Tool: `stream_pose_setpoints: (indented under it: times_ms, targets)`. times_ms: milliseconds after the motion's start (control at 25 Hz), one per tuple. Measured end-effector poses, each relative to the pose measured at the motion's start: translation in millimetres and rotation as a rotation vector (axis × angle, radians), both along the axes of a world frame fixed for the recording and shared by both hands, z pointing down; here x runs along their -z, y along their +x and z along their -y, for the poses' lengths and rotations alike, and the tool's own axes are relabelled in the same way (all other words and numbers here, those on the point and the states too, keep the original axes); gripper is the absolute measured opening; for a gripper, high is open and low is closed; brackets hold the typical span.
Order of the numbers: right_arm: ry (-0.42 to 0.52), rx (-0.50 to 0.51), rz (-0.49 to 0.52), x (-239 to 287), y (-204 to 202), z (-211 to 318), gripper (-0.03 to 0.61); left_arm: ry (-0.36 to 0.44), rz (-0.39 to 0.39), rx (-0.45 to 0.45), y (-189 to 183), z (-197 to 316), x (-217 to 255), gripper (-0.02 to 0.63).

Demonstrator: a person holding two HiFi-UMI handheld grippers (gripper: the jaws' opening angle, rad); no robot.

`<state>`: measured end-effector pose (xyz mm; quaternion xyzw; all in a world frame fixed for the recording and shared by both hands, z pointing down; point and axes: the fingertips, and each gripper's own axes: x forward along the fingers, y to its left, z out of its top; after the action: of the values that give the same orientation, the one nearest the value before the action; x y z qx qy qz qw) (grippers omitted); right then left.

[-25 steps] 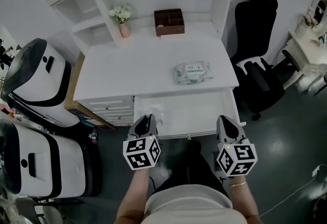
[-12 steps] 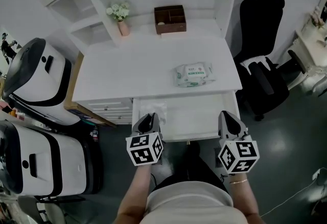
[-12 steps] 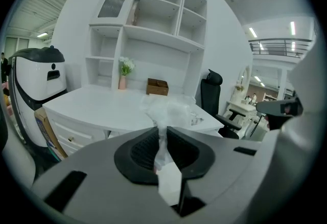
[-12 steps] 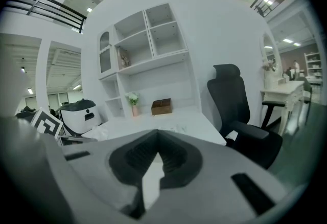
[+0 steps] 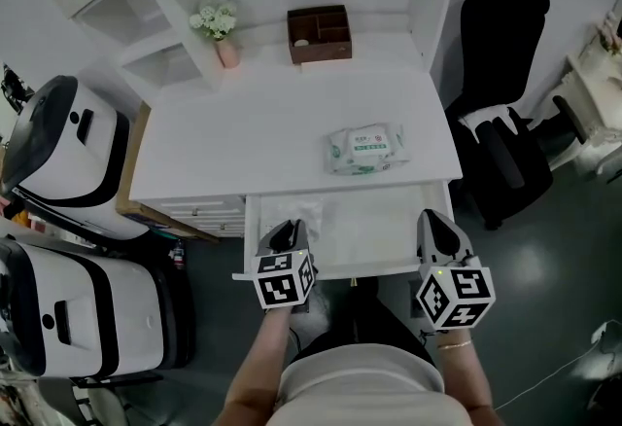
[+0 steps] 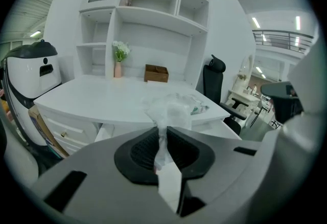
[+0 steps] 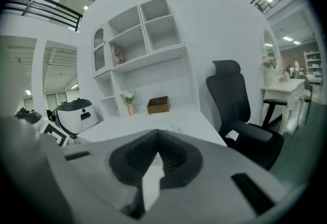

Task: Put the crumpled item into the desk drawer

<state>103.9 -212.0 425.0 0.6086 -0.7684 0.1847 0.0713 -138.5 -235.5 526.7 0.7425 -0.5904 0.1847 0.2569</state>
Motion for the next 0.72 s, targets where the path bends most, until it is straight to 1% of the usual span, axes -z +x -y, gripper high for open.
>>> stream_pose_setpoints:
  times_ms: [520, 720]
  targets:
    - [-0.035, -0.005, 0.003, -12, 16, 24, 0.002, -0.221, 0.081, -0.044, 16, 11, -75, 0.04]
    - [-0.042, -0.007, 0.008, -15, 21, 30, 0.002, -0.283, 0.113, -0.063, 23, 15, -100, 0.04]
